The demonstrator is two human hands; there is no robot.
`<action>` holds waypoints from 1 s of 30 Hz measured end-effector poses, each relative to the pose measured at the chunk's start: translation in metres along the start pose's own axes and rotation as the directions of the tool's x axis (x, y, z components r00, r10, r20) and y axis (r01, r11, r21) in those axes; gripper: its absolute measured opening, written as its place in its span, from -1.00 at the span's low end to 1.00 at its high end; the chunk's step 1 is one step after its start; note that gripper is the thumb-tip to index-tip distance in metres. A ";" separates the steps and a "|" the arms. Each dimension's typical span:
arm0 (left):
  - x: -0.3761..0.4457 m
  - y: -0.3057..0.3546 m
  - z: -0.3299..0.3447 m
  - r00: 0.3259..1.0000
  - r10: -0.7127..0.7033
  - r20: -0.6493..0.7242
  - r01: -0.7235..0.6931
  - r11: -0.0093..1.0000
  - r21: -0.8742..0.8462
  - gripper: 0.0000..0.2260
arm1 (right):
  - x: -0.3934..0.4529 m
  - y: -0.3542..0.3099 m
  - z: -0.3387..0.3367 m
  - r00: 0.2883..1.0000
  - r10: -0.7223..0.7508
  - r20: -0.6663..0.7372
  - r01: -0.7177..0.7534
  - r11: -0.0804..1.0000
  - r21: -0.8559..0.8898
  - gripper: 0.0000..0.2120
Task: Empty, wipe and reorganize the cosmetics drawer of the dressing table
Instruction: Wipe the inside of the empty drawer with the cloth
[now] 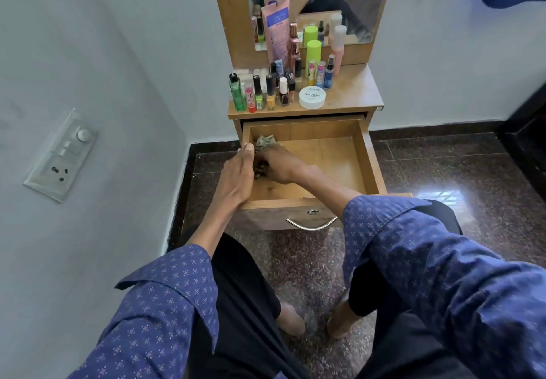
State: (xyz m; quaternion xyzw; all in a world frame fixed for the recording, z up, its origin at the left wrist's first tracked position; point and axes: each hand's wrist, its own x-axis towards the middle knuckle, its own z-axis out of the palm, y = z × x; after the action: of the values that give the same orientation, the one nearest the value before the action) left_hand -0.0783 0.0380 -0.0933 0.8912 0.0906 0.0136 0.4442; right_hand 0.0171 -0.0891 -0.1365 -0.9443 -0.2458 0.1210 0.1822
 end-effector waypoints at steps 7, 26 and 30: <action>0.003 -0.005 -0.003 0.999 -0.016 0.030 0.014 0.998 0.061 -0.16 | 0.003 0.003 -0.006 0.980 0.142 -0.139 -0.156 0.983 -0.100 -0.60; 0.005 -0.006 0.003 0.990 0.076 0.117 -0.101 0.970 0.220 -0.46 | -0.027 0.055 -0.055 0.831 0.500 -0.242 -0.542 0.827 -0.150 -0.86; 0.004 -0.004 0.003 0.991 0.072 0.115 -0.096 0.971 0.217 -0.47 | -0.010 0.010 -0.031 0.933 0.308 -0.186 -0.340 0.925 -0.170 -0.89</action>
State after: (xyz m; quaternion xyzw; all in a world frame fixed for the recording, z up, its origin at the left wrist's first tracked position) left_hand -0.0746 0.0389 -0.0988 0.9377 0.0299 -0.0251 0.3451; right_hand 0.0226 -0.1115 -0.1109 -0.9919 -0.0818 0.0499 0.0828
